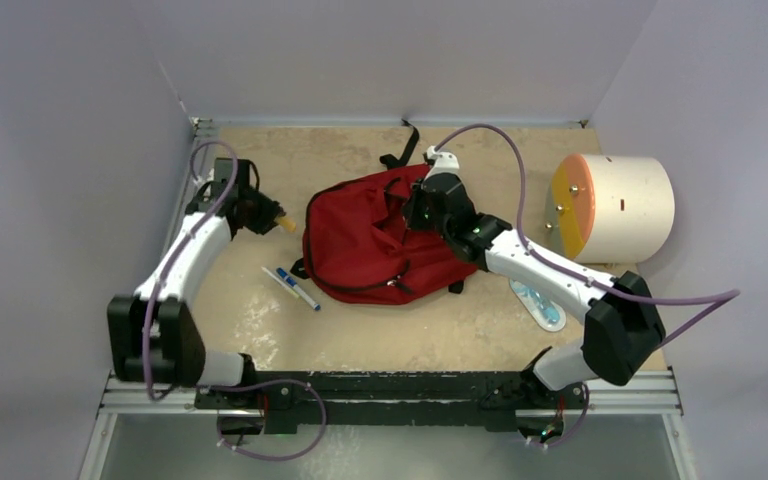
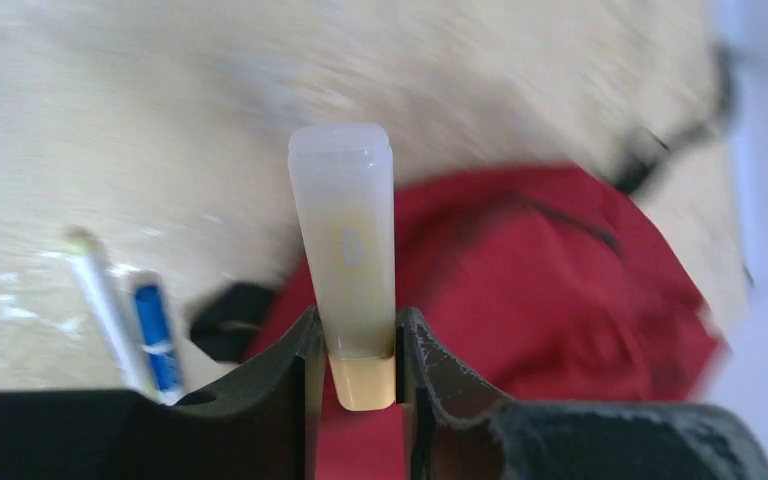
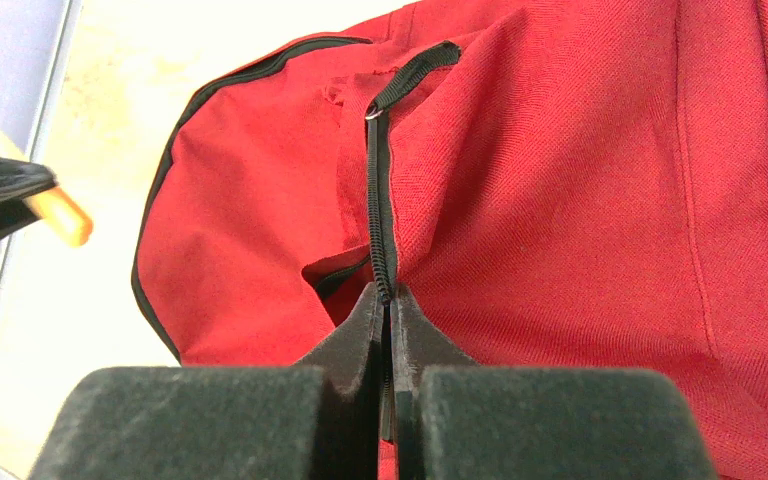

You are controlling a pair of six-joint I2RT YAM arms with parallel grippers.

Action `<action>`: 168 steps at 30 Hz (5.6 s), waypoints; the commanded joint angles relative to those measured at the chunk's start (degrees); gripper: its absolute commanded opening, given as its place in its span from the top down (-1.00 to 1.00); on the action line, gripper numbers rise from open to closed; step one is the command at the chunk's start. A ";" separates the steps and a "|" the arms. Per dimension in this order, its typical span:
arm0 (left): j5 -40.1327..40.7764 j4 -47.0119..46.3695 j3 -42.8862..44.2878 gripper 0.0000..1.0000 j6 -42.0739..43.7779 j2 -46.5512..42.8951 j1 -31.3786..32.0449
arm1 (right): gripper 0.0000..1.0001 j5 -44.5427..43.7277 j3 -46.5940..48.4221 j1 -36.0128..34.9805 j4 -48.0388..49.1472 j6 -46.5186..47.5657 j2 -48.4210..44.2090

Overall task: Pack the student bag
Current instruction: Place the stationery in the student bag, then pick up the stationery from the center of the board.

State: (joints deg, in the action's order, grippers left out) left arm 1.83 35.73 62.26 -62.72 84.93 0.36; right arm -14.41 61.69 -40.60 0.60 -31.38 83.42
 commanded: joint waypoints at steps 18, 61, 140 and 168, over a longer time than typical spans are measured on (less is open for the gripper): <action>-12.35 -34.79 -8.81 1.00 1.23 -8.94 22.93 | 1.00 1.96 -3.66 -0.25 11.57 -7.63 -7.51; -12.22 -40.32 4.25 0.19 5.17 8.73 37.28 | 1.00 3.53 -5.22 -0.26 12.31 -10.90 -10.34; 1.89 -9.98 -25.78 0.32 8.86 -7.65 2.19 | 1.00 1.55 -6.36 -0.23 9.90 -9.84 -9.67; 0.09 -4.41 -26.07 0.78 9.55 -12.33 2.19 | 1.00 0.66 -7.02 -0.21 9.86 -9.85 -10.41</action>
State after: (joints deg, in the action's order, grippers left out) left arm 0.80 25.15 36.10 -54.76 76.53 2.70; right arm -12.49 54.24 -40.49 6.76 -41.12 76.40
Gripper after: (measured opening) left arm 0.139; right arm 0.011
